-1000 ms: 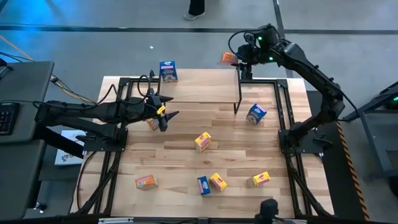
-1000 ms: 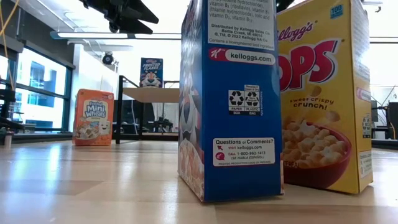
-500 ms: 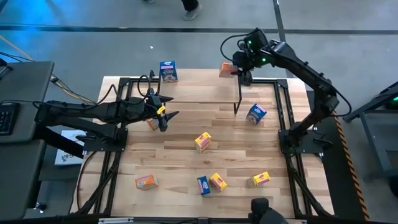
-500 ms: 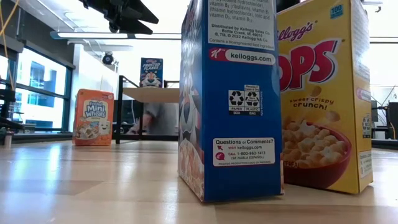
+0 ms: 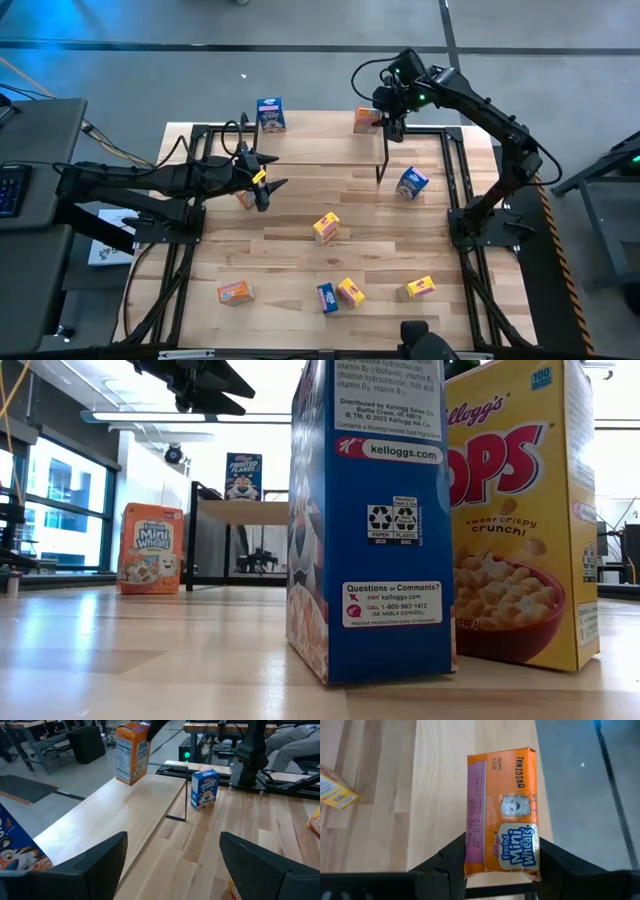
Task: Stack cereal on shelf
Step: Put the top right orange cereal box on the shelf
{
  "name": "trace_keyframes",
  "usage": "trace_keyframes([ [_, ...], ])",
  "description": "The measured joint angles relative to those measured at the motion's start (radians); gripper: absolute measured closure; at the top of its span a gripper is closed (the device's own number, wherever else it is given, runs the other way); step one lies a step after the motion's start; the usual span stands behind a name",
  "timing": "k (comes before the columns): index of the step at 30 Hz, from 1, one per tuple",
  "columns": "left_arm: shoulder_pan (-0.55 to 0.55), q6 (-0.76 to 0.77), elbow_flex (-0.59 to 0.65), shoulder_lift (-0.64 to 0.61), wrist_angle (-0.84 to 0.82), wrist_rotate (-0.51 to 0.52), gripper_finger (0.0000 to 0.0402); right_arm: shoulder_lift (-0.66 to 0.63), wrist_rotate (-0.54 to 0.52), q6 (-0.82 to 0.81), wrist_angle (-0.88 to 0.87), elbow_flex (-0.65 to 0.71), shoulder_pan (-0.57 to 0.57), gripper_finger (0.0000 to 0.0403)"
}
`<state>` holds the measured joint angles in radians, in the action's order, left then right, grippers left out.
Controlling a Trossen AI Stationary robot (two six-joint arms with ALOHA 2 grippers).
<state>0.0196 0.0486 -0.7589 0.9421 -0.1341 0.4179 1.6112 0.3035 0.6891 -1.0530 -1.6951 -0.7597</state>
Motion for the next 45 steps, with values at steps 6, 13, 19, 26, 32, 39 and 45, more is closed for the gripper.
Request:
trace_keyframes([
  [6, 0.000, 0.000, 0.000, 0.000, 0.000, 0.000, 0.0093, 0.006, -0.007, 0.000, -0.006, 0.000, 0.000, 0.0240],
  [13, 0.000, 0.000, 0.000, 0.000, 0.000, 0.000, 0.0093, 0.013, -0.004, -0.011, -0.022, 0.002, 0.000, 0.0240],
  [19, 0.000, 0.000, 0.000, 0.000, 0.000, 0.000, 0.0093, 0.039, 0.003, -0.012, -0.014, 0.002, 0.000, 0.0240],
  [26, 0.000, 0.000, 0.000, 0.000, 0.000, 0.000, 0.0093, 0.042, -0.004, -0.012, -0.011, 0.002, -0.001, 0.0240],
  [32, 0.000, 0.000, 0.000, 0.000, 0.000, 0.000, 0.0093, 0.044, -0.012, -0.012, -0.003, 0.002, -0.013, 0.0225],
  [39, 0.000, 0.000, 0.000, 0.000, 0.000, 0.000, 0.0093, 0.048, -0.059, -0.012, 0.000, 0.005, -0.013, 0.0175],
  [45, 0.000, 0.000, 0.000, 0.000, 0.000, 0.000, 0.0093, 0.047, -0.059, -0.012, 0.020, 0.004, -0.013, 0.0162],
])
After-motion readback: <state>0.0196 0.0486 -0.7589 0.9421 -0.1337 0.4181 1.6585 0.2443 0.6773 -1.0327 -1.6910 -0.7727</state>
